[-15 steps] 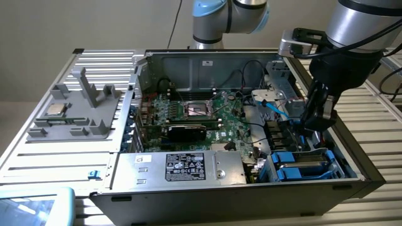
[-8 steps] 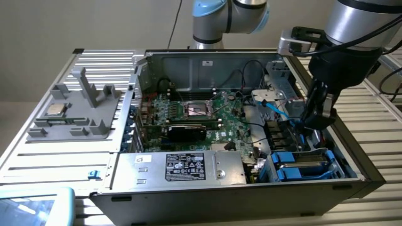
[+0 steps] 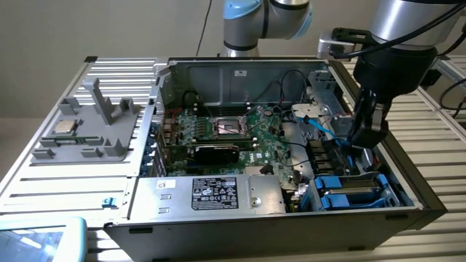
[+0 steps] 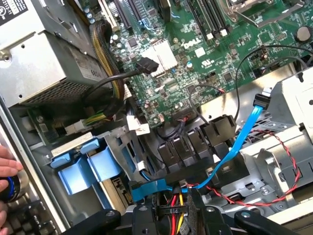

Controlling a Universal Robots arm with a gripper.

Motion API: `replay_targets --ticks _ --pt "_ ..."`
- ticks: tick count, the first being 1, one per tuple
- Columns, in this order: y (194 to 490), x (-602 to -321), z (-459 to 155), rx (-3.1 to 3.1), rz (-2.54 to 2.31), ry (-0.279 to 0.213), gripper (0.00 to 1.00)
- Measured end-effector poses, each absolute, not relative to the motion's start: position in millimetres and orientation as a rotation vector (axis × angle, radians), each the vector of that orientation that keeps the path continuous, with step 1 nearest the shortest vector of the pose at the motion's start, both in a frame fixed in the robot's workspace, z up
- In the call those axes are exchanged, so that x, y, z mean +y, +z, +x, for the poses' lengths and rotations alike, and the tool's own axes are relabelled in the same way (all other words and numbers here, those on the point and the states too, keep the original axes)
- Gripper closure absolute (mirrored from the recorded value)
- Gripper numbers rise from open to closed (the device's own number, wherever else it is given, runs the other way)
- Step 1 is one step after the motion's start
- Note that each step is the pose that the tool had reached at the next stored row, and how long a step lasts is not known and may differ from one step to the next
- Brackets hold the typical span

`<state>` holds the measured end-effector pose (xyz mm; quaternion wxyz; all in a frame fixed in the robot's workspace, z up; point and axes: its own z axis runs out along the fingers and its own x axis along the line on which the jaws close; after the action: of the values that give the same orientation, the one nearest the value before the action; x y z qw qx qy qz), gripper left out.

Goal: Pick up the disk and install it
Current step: 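Insert the first disk wire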

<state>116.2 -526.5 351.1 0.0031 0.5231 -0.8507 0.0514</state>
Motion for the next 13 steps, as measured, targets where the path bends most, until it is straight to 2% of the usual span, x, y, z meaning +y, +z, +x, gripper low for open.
replay_targets --ticks 7,13 --pt "353.7 -521.4 113.1 -2.680 1.646 0.255 0.65" --pt "351.8 -520.9 105.1 -2.685 1.636 0.266 0.65"
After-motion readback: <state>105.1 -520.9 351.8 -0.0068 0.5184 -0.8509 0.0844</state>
